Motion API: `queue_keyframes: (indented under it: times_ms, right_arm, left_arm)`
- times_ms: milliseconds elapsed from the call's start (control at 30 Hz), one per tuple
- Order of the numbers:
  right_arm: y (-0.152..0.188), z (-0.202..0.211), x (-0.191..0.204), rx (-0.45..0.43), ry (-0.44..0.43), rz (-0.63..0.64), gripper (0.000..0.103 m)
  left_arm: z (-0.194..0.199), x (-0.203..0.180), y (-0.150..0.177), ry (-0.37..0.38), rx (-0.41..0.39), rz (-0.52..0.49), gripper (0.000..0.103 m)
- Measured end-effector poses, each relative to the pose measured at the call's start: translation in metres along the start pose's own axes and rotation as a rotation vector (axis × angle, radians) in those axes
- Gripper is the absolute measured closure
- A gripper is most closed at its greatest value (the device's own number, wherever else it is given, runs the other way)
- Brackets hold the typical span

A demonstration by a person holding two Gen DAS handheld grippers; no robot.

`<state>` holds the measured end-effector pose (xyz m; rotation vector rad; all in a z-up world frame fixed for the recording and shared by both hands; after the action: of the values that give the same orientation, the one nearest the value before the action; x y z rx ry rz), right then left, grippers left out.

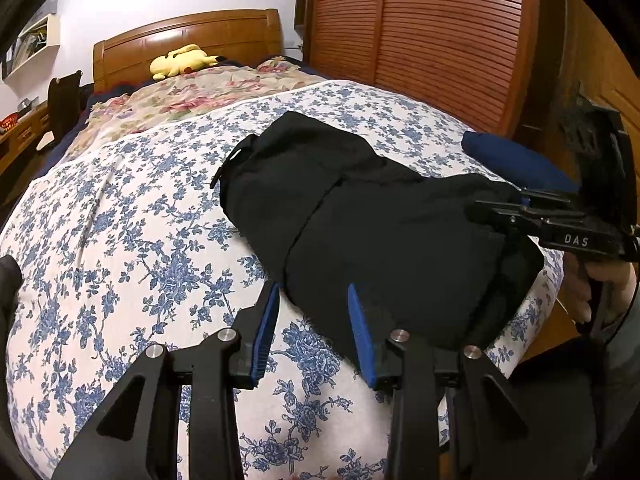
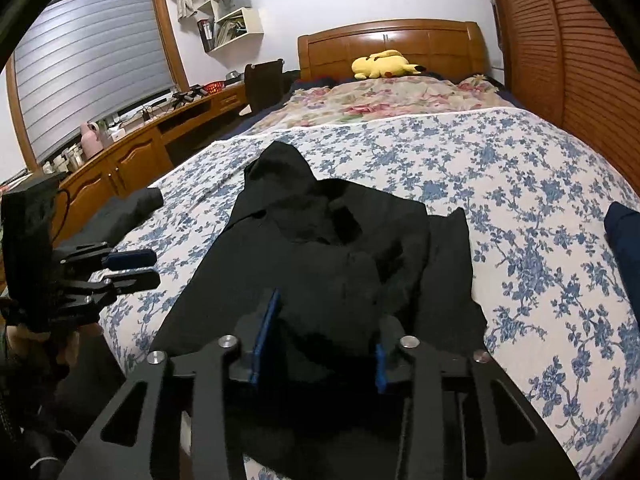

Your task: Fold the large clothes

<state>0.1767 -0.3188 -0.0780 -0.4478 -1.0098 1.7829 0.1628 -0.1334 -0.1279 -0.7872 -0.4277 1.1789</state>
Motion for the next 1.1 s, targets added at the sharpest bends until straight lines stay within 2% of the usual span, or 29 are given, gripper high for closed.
queue_keyframes:
  times_ms: [67,300,367,433,500,533,600,800,900,1100]
  right_arm:
    - [0.004,-0.002,0.004,-0.002,-0.002,0.008,0.075]
    - [0.009,0.002,0.005,-0.012,-0.003,0.003,0.077]
    - [0.009,0.003,0.006,-0.020,-0.005,0.003,0.083]
    - [0.007,0.010,0.008,-0.060,0.008,0.013,0.090]
    - [0.002,0.024,0.008,-0.133,0.056,0.007,0.093]
    - [0.001,0.030,0.009,-0.149,0.050,0.003,0.093]
    - [0.002,0.039,0.007,-0.169,0.046,-0.003,0.093]
    - [0.017,0.066,-0.018,-0.202,0.112,-0.062,0.094]
    - [0.030,0.079,-0.038,-0.193,0.173,-0.107,0.094]
    - [0.057,0.065,-0.051,-0.054,0.204,-0.134,0.094]
  left_arm:
    - [0.000,0.000,0.000,-0.003,0.000,-0.003,0.066]
    - [-0.001,-0.001,0.000,-0.009,0.001,-0.011,0.066]
    - [-0.002,-0.001,0.001,-0.010,0.003,-0.013,0.066]
    - [-0.003,-0.001,0.001,-0.007,0.004,-0.012,0.066]
    - [-0.004,-0.001,0.000,-0.004,0.004,-0.014,0.066]
    - [-0.005,-0.002,-0.001,-0.002,0.003,-0.014,0.066]
    - [-0.007,-0.003,-0.003,0.004,0.001,-0.014,0.066]
    - [-0.011,-0.017,-0.011,0.017,-0.007,-0.035,0.066]
    - [-0.013,-0.024,-0.015,0.028,-0.011,-0.043,0.066]
    - [-0.015,-0.038,-0.019,0.040,-0.015,-0.060,0.066]
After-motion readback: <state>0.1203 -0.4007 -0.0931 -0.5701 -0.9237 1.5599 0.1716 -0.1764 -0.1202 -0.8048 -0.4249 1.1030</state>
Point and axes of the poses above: each gripper's, at about its wrist camera, not at the fingertips, and z roughly against the way its jaws point, x to its left, y to its underside, the point moved 6 cm from there along -z, roughly the way its jaws point, and after that the axes turned 2 degrees about y, right-handed, at the moved point
